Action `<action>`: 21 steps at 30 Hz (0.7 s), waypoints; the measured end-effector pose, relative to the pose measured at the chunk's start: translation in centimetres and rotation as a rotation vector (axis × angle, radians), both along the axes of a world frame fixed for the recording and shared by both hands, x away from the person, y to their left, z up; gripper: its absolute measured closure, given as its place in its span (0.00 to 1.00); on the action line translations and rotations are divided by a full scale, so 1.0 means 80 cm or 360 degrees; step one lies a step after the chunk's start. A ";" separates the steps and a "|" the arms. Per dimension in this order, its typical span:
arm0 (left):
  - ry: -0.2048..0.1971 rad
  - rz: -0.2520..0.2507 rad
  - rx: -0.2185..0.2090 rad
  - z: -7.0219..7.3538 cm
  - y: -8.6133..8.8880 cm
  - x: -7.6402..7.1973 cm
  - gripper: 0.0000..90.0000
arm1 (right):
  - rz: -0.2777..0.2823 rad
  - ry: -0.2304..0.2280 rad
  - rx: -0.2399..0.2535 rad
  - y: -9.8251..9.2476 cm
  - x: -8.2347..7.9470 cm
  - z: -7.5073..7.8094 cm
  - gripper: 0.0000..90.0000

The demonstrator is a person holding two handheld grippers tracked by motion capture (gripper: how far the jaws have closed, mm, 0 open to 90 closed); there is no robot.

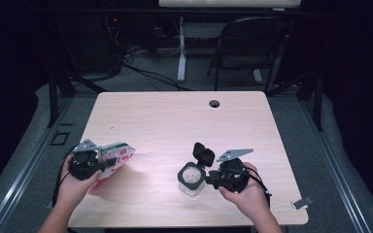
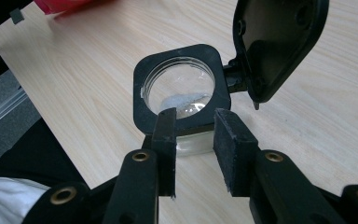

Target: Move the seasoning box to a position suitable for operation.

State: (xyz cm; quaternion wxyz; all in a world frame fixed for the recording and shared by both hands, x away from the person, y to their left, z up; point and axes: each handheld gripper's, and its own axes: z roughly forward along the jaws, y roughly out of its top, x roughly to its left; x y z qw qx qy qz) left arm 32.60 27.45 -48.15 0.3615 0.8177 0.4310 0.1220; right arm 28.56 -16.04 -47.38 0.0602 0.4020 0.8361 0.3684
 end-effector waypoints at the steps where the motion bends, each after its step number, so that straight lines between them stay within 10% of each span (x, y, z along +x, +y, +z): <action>1: -0.0016 0.0011 0.0014 0.003 0.001 0.000 1.00 | 0.0006 0.0000 -0.0004 0.000 0.000 0.000 0.78; 21: -0.0096 0.0074 0.0105 0.047 0.025 0.011 1.00 | -0.0037 -0.0003 0.0028 -0.005 0.003 -0.001 0.77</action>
